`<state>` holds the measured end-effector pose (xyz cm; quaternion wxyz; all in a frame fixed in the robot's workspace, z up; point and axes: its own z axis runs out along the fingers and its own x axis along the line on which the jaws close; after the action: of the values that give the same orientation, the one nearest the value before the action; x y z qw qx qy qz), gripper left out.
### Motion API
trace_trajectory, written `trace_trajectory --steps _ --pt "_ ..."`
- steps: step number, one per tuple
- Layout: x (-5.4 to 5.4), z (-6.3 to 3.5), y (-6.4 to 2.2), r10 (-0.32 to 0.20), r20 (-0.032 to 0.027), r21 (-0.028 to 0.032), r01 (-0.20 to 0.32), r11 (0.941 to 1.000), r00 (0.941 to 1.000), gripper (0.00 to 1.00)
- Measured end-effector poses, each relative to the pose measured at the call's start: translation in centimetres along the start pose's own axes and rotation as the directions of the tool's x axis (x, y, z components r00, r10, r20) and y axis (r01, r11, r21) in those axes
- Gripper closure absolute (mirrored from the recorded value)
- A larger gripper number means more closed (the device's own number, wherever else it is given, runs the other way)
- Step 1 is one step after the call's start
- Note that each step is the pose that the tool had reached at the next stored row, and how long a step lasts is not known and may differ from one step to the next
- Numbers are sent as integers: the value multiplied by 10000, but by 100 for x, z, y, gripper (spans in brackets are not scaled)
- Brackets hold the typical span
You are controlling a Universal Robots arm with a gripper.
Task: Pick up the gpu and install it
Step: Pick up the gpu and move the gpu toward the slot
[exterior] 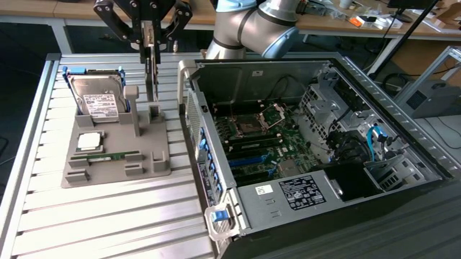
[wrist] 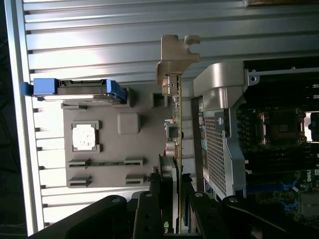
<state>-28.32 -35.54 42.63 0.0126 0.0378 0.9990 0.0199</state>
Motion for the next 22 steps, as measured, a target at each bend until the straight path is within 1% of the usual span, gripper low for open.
trace_trajectory --steps 22 --pt "-2 -82 3 0 1 -1 0 10000 10000 73"
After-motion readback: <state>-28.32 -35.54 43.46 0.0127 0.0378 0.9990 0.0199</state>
